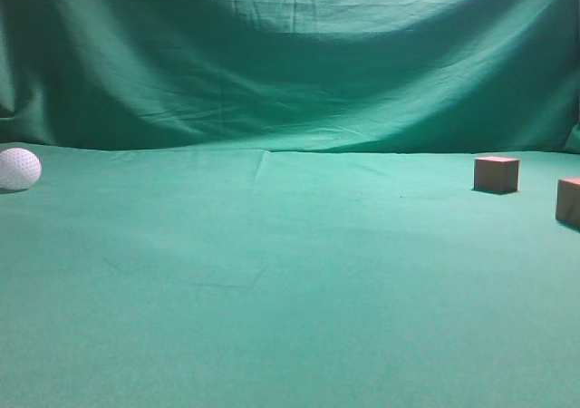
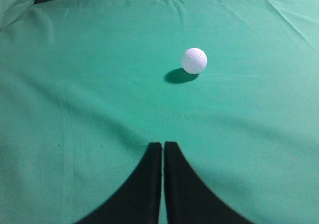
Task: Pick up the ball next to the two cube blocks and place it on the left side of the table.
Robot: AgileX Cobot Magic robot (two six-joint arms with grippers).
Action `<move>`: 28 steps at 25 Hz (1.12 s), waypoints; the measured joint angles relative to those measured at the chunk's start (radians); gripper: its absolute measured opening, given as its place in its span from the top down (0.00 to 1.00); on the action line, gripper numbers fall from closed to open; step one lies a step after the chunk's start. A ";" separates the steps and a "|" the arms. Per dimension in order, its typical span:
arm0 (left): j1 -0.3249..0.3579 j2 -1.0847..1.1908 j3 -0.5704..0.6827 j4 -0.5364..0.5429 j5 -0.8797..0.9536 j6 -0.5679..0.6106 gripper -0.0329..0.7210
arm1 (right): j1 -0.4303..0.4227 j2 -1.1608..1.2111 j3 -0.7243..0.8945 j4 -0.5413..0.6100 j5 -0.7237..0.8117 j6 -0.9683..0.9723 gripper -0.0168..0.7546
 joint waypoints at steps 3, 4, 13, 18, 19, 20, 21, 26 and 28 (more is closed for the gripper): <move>0.000 0.000 0.000 0.000 0.000 0.000 0.96 | 0.000 -0.100 0.127 -0.009 0.000 0.000 0.98; 0.000 0.000 0.000 0.000 0.000 0.000 0.96 | 0.000 -0.141 0.182 -0.009 0.000 0.000 0.98; 0.000 0.000 0.000 0.000 0.000 0.000 0.96 | 0.000 -0.579 0.717 -0.016 -0.174 0.005 0.98; 0.000 0.000 0.000 0.000 0.000 0.000 0.96 | 0.000 -0.840 1.023 -0.016 -0.348 0.007 0.98; 0.000 0.000 0.000 0.000 0.000 0.000 0.96 | 0.000 -0.890 1.076 -0.016 -0.358 0.007 0.98; 0.000 0.000 0.000 0.000 0.000 0.000 0.96 | 0.000 -0.936 1.124 -0.016 -0.365 0.007 0.98; 0.000 0.000 0.000 0.000 0.000 0.000 0.96 | 0.000 -0.972 1.162 -0.016 -0.370 0.005 0.98; 0.000 0.000 0.000 0.000 0.000 0.000 0.96 | 0.000 -1.162 1.370 -0.024 -0.379 0.035 0.98; 0.000 0.000 0.000 0.000 0.000 0.000 0.96 | 0.000 -1.244 1.444 -0.042 -0.384 0.073 0.98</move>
